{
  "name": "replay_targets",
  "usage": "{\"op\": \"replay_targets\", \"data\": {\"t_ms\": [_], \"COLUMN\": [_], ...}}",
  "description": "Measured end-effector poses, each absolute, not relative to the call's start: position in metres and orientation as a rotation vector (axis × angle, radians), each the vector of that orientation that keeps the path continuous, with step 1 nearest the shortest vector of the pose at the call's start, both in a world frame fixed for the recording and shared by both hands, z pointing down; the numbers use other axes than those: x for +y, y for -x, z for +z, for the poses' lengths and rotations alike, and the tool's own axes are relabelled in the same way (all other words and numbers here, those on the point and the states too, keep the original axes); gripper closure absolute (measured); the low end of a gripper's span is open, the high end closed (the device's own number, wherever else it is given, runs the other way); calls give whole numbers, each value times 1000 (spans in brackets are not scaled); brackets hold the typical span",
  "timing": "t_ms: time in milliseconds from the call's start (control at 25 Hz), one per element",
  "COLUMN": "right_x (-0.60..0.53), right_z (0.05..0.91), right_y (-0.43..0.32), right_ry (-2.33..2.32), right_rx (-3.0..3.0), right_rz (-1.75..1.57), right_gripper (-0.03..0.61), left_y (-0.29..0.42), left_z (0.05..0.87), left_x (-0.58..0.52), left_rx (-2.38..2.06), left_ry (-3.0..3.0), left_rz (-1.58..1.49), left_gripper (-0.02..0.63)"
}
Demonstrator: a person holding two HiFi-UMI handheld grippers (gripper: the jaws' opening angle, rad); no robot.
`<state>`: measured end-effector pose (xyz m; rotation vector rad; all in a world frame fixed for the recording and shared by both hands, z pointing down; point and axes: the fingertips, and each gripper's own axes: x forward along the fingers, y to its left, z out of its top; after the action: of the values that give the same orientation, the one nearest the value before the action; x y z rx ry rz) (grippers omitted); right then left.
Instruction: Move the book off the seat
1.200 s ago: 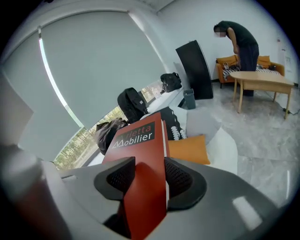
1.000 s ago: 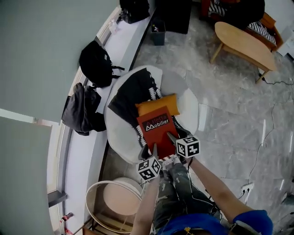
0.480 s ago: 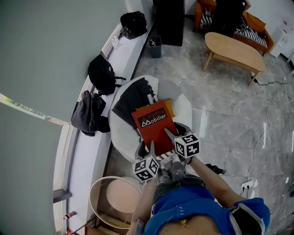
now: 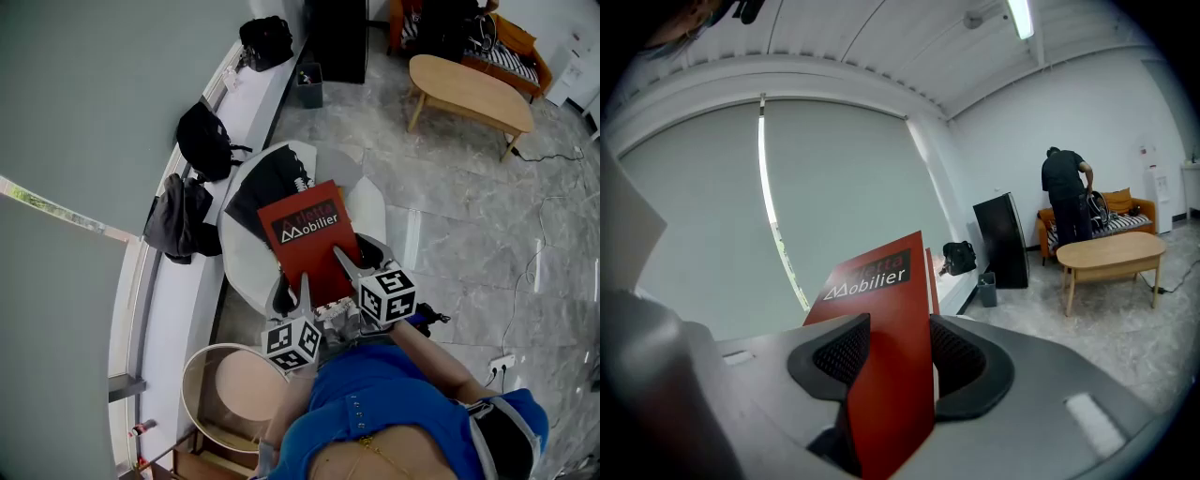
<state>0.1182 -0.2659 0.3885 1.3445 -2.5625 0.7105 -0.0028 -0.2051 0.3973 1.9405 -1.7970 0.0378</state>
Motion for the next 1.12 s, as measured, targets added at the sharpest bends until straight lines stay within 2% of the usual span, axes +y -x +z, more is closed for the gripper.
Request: {"op": "replay_targets", "data": {"t_ms": [1120], "right_x": [-251], "right_z": [350], "right_y": [-125], "right_ry": [-1340], "right_rx": [-2663], "right_rz": [648], "right_gripper": [374], "left_y": [-4], "left_z": [358], "left_x": [-189], "left_rx": [-1867], "left_ry": [-1997], "left_rz": [6], "left_gripper": [441]}}
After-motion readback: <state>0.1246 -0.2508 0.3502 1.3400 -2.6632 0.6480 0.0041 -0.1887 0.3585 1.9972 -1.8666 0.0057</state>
